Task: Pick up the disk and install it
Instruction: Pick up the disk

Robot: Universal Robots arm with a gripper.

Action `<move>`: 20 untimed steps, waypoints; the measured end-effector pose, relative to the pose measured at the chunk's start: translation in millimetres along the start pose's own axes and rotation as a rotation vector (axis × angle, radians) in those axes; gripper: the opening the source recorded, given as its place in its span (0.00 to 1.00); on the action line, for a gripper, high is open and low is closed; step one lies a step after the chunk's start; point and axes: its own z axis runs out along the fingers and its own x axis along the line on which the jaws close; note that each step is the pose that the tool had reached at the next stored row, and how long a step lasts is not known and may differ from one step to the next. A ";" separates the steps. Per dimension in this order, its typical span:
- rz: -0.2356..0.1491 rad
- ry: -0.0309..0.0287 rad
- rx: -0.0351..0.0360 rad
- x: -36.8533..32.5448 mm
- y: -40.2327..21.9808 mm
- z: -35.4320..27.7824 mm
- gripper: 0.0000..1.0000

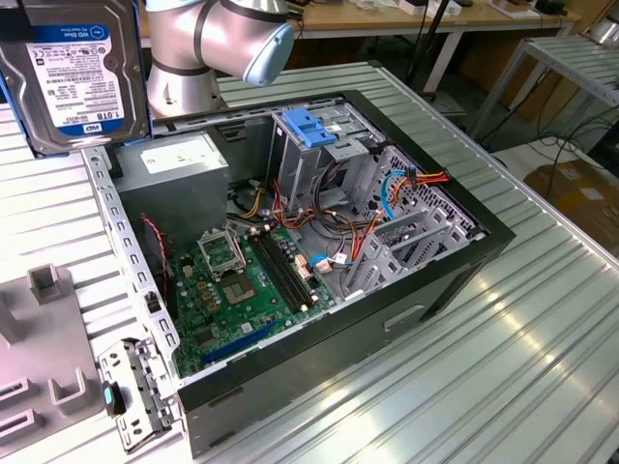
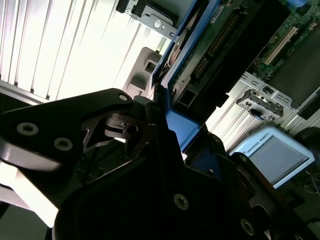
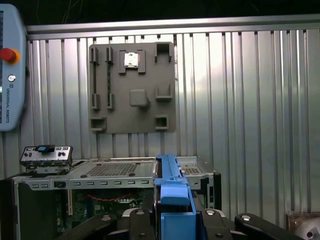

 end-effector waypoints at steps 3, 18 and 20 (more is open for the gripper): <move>0.000 0.0000 0.0000 -0.1 -3.0 0.0 0.37; 0.000 0.0000 0.0000 6.4 -36.8 1.1 0.37; 0.000 0.0000 0.0000 6.3 -39.3 1.1 0.37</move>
